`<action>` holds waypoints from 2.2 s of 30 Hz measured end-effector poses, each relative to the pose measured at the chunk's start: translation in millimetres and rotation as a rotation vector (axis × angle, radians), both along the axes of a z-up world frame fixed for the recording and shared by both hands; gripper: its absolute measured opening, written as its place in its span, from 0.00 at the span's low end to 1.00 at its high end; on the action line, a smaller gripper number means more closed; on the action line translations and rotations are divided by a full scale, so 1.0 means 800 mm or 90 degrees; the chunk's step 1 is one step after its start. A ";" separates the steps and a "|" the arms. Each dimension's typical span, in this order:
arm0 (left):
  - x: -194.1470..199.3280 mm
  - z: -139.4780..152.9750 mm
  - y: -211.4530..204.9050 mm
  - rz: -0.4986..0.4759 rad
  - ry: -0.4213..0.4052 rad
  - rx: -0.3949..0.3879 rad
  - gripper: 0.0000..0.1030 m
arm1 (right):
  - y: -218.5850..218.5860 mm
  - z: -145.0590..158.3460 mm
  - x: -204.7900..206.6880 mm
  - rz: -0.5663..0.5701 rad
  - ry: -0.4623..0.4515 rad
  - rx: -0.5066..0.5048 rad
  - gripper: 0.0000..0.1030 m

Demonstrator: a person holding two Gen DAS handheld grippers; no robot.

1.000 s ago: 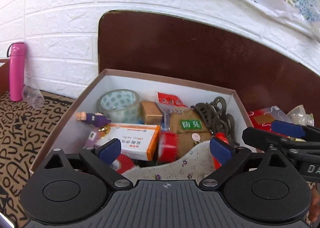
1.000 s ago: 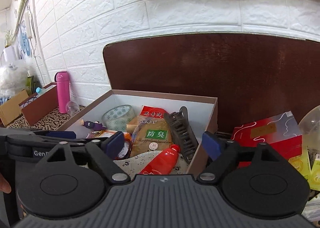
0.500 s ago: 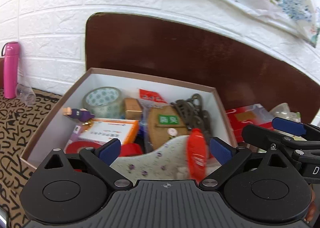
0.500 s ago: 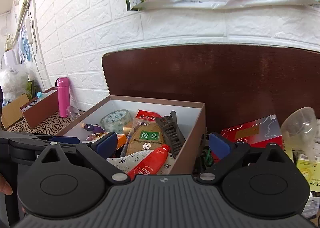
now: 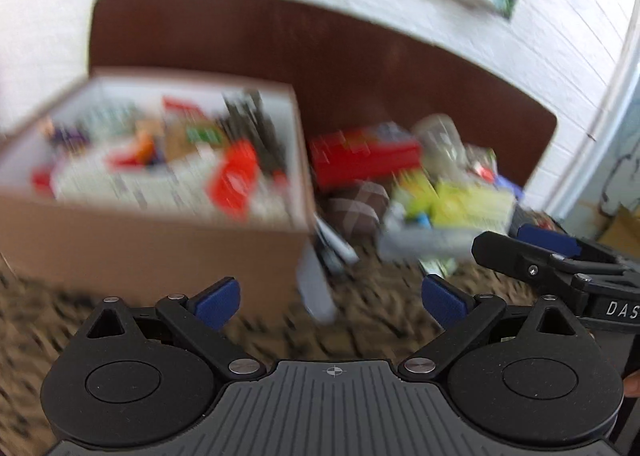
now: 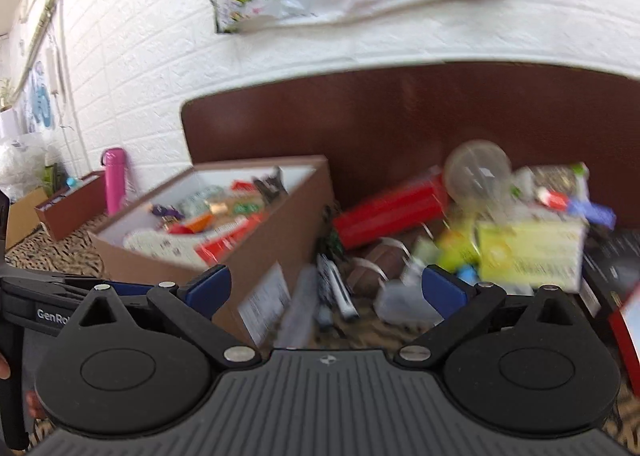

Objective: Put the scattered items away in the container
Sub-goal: 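Withdraw both tools from the box toward the markers and translucent case, then grasp the translucent stick case with the left tool while the right tool grasps a marker, then lift the translucent case with the left tool while the right tool lifts the PERMANENT marker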

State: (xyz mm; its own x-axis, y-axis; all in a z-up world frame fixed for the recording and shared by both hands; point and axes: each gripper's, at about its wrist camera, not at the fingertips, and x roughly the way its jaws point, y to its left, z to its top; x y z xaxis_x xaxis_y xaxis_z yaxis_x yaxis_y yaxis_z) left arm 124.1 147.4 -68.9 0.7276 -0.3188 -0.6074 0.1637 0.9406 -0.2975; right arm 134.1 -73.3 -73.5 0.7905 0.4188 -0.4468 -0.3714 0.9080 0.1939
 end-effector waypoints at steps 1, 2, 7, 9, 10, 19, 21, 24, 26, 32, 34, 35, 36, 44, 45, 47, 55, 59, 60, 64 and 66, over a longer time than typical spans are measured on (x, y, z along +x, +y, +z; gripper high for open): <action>-0.002 -0.011 -0.007 -0.006 0.010 -0.007 0.99 | -0.010 -0.011 -0.004 -0.009 0.015 0.002 0.98; -0.001 -0.021 -0.015 -0.012 0.022 -0.011 0.99 | -0.019 -0.022 -0.008 -0.021 0.029 0.001 0.98; 0.006 -0.051 -0.043 -0.033 0.023 -0.016 0.99 | -0.050 -0.058 -0.014 -0.082 0.065 -0.027 0.98; 0.012 -0.057 -0.049 -0.028 0.012 0.002 0.99 | -0.055 -0.062 -0.012 -0.088 0.068 -0.019 0.97; 0.017 -0.060 -0.052 -0.025 0.010 0.010 0.98 | -0.056 -0.062 -0.010 -0.088 0.068 -0.016 0.97; 0.052 -0.079 -0.055 0.004 0.009 0.026 0.83 | -0.032 -0.073 0.029 -0.029 0.093 -0.027 0.78; 0.058 -0.083 -0.053 0.013 0.013 0.021 0.81 | -0.027 -0.076 0.037 -0.020 0.101 -0.025 0.74; 0.066 -0.089 -0.051 0.025 0.011 0.028 0.78 | -0.018 -0.079 0.049 -0.008 0.105 -0.029 0.71; 0.072 -0.095 -0.048 0.028 0.018 0.033 0.74 | -0.012 -0.080 0.059 0.006 0.111 -0.028 0.68; 0.071 -0.103 -0.044 0.037 0.002 0.058 0.60 | 0.008 -0.092 0.100 0.065 0.158 0.020 0.60; 0.070 -0.104 -0.039 0.061 0.002 0.051 0.47 | 0.023 -0.096 0.111 0.081 0.158 0.003 0.60; 0.070 -0.104 -0.036 0.075 0.004 0.044 0.45 | 0.029 -0.098 0.116 0.087 0.158 -0.004 0.60; 0.069 -0.105 -0.033 0.087 0.006 0.033 0.37 | 0.035 -0.100 0.121 0.092 0.156 -0.008 0.60; 0.068 -0.109 -0.034 0.118 0.002 0.028 0.24 | 0.073 -0.115 0.155 0.086 0.136 -0.064 0.63; 0.069 -0.109 -0.035 0.117 0.003 0.029 0.24 | 0.075 -0.120 0.157 0.085 0.135 -0.068 0.60; 0.070 -0.109 -0.032 0.117 0.007 0.024 0.23 | 0.079 -0.124 0.157 0.076 0.122 -0.085 0.46; 0.058 -0.103 -0.033 0.086 0.019 0.032 0.21 | 0.047 -0.114 0.119 0.080 0.162 -0.054 0.32; 0.023 -0.100 -0.036 0.053 0.026 0.033 0.20 | 0.023 -0.104 0.066 0.082 0.174 -0.035 0.13; 0.012 -0.099 -0.035 0.047 0.027 0.039 0.20 | 0.016 -0.101 0.051 0.080 0.184 -0.028 0.01; -0.034 -0.098 -0.029 0.032 0.038 0.044 0.21 | -0.009 -0.102 0.002 0.067 0.212 -0.002 0.01; -0.046 -0.094 -0.028 0.039 0.042 0.045 0.33 | -0.013 -0.102 -0.005 0.055 0.203 -0.003 0.04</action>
